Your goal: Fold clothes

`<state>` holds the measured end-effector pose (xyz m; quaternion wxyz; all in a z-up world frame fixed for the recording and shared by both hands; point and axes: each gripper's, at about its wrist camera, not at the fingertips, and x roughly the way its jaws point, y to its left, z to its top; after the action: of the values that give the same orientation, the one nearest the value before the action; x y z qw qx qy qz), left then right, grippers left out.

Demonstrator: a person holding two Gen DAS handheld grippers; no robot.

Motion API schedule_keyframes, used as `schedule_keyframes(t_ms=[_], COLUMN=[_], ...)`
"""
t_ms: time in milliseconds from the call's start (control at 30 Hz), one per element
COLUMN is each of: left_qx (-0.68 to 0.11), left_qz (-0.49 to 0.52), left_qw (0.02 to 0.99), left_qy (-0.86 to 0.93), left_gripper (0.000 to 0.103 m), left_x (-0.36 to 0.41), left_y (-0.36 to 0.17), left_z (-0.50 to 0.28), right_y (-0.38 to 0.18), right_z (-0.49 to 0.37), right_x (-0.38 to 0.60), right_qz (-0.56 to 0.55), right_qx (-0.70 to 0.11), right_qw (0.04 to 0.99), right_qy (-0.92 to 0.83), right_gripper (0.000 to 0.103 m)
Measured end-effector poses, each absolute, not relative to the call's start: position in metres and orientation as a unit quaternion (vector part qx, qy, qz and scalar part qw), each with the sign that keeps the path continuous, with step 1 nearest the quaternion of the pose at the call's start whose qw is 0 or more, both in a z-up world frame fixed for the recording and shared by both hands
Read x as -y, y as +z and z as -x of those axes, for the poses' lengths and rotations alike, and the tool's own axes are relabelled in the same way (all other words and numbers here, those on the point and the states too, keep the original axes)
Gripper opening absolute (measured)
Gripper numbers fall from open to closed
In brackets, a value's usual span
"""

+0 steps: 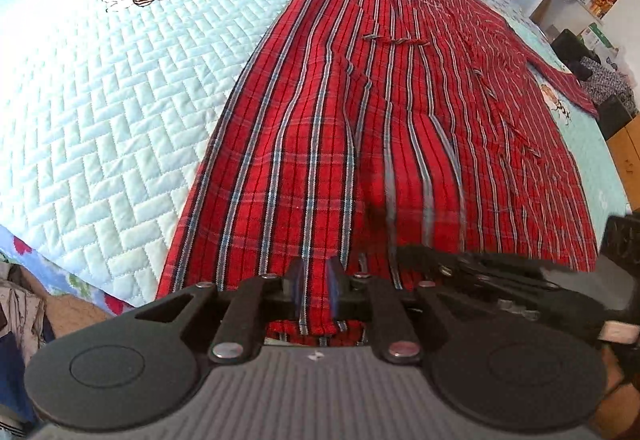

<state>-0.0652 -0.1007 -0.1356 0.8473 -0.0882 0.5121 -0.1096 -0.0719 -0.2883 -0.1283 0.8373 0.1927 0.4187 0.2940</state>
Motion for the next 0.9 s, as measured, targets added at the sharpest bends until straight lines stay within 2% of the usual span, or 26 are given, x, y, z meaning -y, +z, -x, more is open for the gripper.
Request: schedule_keyframes(t_ms=[100,200,433,733,900], left_qx=[-0.503,-0.501,-0.519,-0.522,-0.514], left_qz=[0.081,0.074,0.054,0.042,0.029], left_qw=[0.854,0.857,0.847,0.848,0.851], left_qy=[-0.101,-0.097,-0.095,-0.078,-0.106], left_gripper=[0.021,0.022,0.022,0.026,0.027], left_x=[0.099,0.1,0.107,0.107,0.128], left_y=[-0.132,-0.133,-0.148,-0.154,-0.157], left_z=[0.068,0.069,0.07,0.065,0.056], right_y=[-0.123,-0.123,-0.157,-0.14,-0.146], right_z=[0.088,0.105,0.116,0.128,0.134], right_x=[0.318,0.344,0.341,0.328,0.333], right_qz=[-0.333,-0.43,-0.361,-0.282,-0.305], right_qx=[-0.427,-0.428,-0.483,-0.488,-0.491], right_qw=[0.789,0.746,0.764,0.793,0.782], right_qy=[0.291,0.275,0.229,0.233,0.236], right_gripper=[0.002,0.002,0.002,0.002,0.001])
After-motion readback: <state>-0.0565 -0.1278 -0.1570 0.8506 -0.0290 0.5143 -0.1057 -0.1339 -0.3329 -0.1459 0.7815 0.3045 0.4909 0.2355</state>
